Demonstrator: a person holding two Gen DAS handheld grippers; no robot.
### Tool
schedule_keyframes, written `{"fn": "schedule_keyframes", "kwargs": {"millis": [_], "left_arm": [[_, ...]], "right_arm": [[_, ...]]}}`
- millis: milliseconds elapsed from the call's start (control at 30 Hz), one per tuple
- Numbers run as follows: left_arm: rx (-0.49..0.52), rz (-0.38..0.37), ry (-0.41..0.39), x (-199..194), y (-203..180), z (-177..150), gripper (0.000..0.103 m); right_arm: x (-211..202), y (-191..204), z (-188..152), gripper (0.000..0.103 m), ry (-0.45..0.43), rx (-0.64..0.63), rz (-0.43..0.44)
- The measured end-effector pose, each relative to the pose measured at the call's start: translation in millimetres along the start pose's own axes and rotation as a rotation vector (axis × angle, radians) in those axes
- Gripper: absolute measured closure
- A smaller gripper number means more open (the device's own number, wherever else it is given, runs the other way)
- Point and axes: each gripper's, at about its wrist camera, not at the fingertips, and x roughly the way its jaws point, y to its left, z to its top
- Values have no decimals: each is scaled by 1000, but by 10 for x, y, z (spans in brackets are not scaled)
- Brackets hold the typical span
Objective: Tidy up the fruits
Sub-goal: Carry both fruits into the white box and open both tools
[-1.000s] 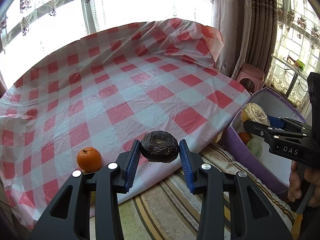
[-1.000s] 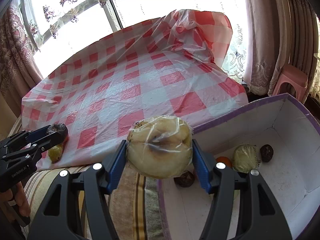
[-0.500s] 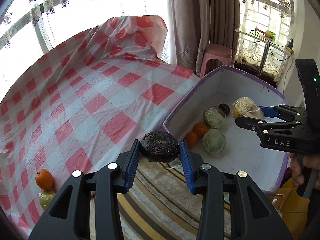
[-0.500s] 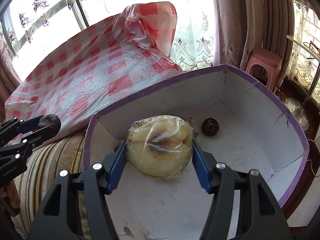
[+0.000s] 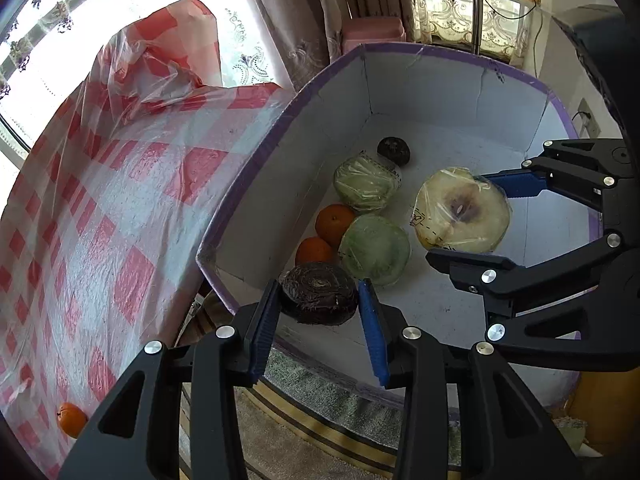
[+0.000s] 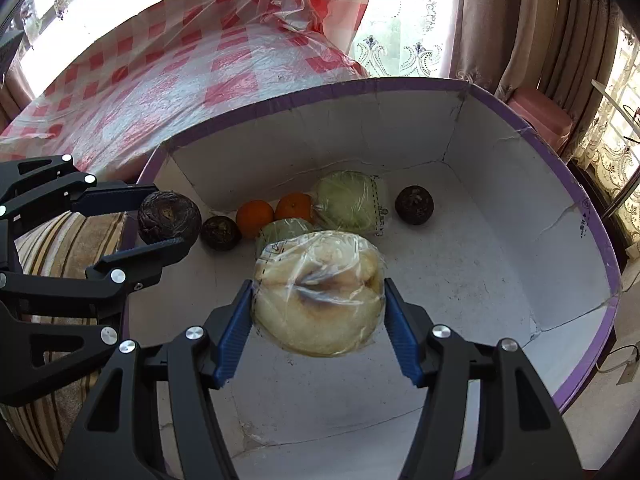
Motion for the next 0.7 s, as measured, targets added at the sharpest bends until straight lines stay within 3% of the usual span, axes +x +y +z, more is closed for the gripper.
{"fn": "schedule_keyframes", "kwargs": {"millis": [233,700], "left_arm": [[94,-3,87,248,-73,17,65],[248,31,168,572,-207,38,65]], "right_arm": [[112,26,36,41,44,-71,-37],[389,-144,78,40,171,-138,-115]]}}
